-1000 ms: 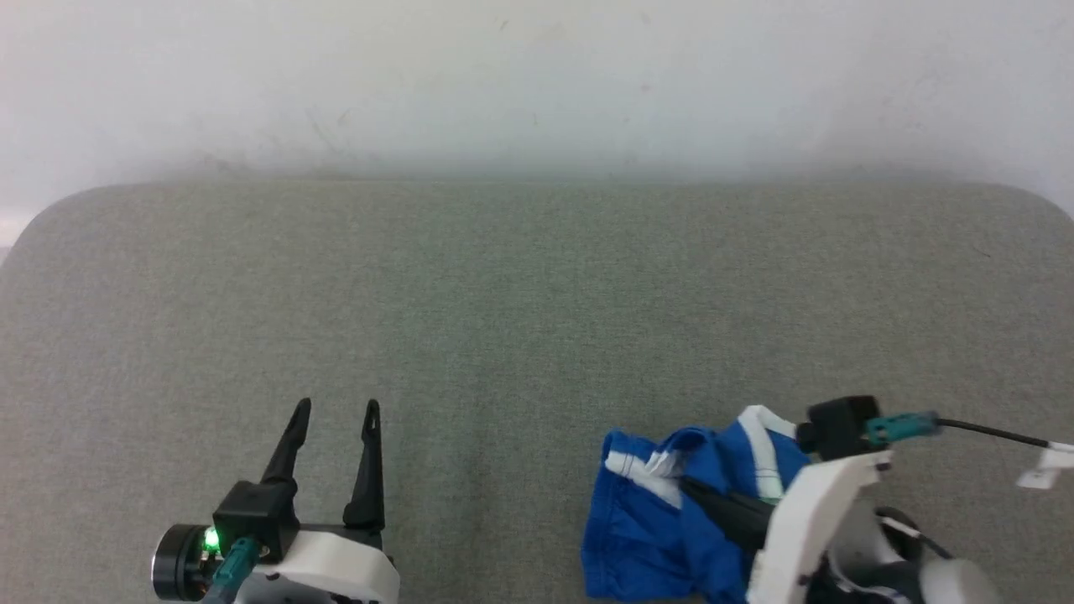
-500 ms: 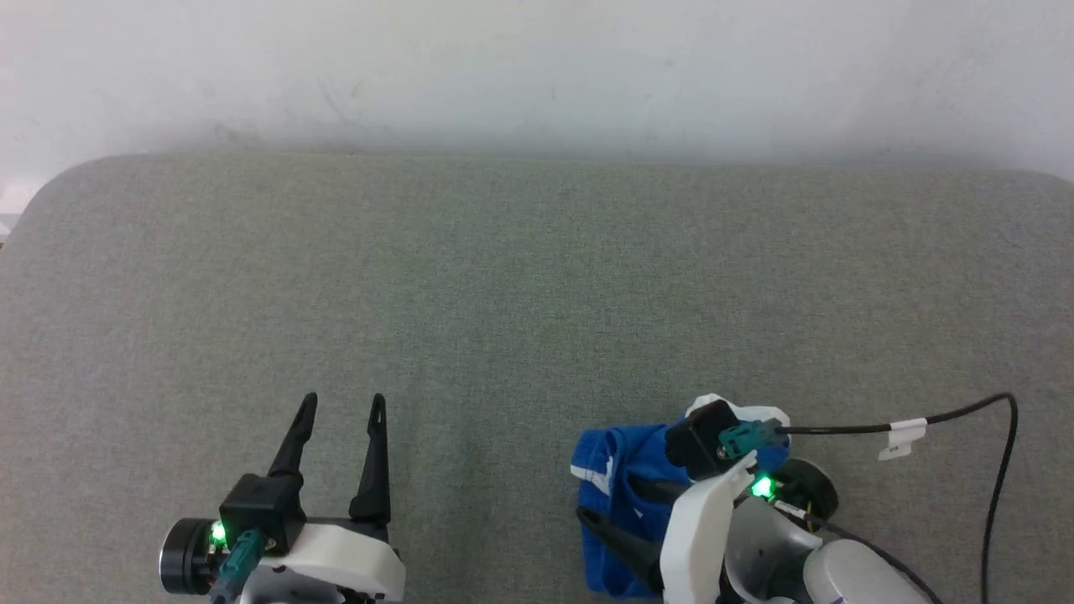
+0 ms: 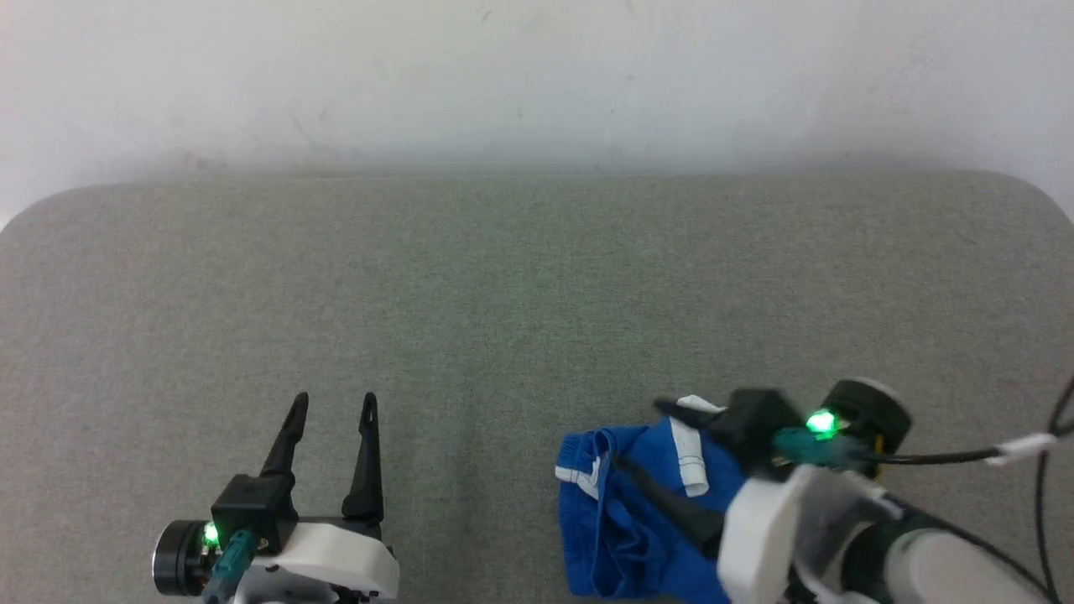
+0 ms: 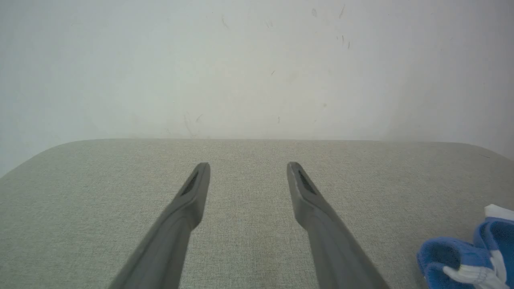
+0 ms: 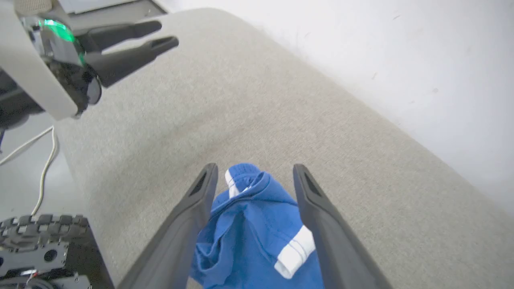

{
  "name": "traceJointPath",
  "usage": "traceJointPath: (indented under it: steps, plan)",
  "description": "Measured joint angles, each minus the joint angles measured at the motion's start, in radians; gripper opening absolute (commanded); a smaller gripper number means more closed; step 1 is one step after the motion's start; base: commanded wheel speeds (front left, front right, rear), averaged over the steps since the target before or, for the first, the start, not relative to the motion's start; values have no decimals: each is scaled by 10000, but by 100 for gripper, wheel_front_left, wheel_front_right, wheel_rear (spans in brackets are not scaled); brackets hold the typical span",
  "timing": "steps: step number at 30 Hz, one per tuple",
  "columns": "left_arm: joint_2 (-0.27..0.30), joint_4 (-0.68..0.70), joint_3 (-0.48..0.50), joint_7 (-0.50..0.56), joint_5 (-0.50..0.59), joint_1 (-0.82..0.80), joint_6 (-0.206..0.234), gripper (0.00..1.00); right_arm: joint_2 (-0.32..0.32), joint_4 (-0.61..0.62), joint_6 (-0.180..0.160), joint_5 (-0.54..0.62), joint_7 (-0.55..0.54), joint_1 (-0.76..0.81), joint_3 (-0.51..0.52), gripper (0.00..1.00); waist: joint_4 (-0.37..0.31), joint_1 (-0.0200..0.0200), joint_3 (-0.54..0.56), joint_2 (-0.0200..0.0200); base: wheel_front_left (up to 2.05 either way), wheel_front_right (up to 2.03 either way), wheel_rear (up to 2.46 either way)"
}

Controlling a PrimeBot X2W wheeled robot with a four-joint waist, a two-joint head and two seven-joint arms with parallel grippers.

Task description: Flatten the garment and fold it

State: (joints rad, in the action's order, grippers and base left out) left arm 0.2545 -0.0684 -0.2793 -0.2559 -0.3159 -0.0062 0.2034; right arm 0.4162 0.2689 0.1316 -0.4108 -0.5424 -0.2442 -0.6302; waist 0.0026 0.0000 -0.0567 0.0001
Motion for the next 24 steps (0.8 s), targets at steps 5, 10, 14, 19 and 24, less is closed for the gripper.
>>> traceJointPath:
  steps: [5, 10, 14, 19, 24]
  plan:
    - [-17, 125, 167, -4, -19, 29, 56, 100, -815, 573, 0, 192, 1779, 1239, 2299, 100, -176, 0, 41, 0, 0, 0, 0]
    - [-96, 232, 295, -10, -40, 52, 102, 100, -1956, 514, -2, 602, 3344, 2427, 4684, 100, -363, 0, 60, 0, 0, 0, 0]
    - [-163, 288, 385, -12, -79, 76, 102, 100, -2416, 88, -2, 683, 3802, 3052, 6167, 100, -487, 0, 94, 0, 0, 0, 0]
    - [-282, 376, 598, -12, -88, 199, 100, 100, -2606, -571, -2, 240, 3894, 3460, 7877, 100, -558, 0, 124, 0, 0, 0, 0]
    - [-410, 437, 761, -12, -86, 237, 84, 100, -2638, -1747, -2, -1317, 2516, 3665, 8590, 100, -504, -1, 147, 0, 0, 0, 0]
